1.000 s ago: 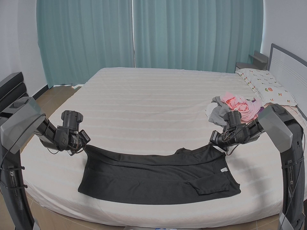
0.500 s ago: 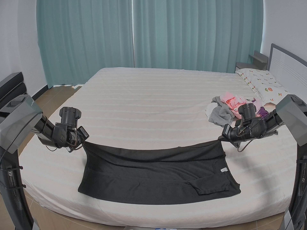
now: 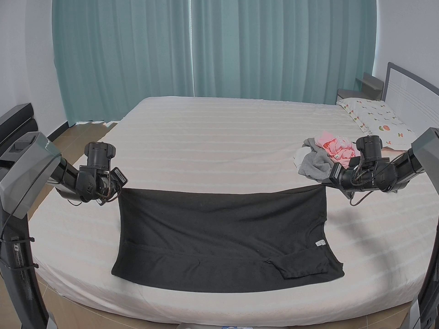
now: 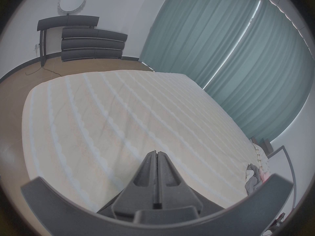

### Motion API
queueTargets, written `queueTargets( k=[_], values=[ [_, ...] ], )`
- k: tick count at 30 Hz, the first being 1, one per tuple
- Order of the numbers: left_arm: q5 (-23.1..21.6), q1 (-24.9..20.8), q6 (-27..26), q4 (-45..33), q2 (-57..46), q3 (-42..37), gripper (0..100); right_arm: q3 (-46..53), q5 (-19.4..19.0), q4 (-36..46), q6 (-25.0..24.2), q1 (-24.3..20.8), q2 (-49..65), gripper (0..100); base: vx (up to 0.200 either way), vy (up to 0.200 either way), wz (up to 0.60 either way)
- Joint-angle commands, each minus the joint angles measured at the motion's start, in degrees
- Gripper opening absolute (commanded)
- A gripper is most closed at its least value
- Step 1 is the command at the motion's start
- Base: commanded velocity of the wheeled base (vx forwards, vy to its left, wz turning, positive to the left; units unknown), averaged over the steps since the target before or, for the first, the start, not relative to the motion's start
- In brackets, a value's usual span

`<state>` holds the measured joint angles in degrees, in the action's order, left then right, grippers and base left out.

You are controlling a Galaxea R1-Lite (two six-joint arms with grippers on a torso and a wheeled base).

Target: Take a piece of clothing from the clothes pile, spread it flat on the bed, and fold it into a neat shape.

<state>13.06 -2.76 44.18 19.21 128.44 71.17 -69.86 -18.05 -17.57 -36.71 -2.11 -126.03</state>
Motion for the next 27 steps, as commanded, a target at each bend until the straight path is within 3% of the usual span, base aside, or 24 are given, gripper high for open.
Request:
queueTargets(
  k=[1, 21, 27],
  values=[
    [0.0, -0.1, 0.0, 0.0, 2.2, 2.4, 0, -0.7, 0.1, -0.5, 0.0, 0.1, -0.5, 0, 0.0, 0.0, 0.0],
    [0.0, -0.1, -0.1, -3.7, 7.5, 6.1, 0, -2.2, 0.2, -0.1, 0.0, 0.8, -5.0, 0, 0.0, 0.0, 0.0],
    [-3.6, 0.0, -0.3, -4.4, 1.7, -0.5, 0, 4.2, -0.8, -0.3, 0.3, 1.2, -0.1, 0, 0.0, 0.0, 0.0]
  ],
)
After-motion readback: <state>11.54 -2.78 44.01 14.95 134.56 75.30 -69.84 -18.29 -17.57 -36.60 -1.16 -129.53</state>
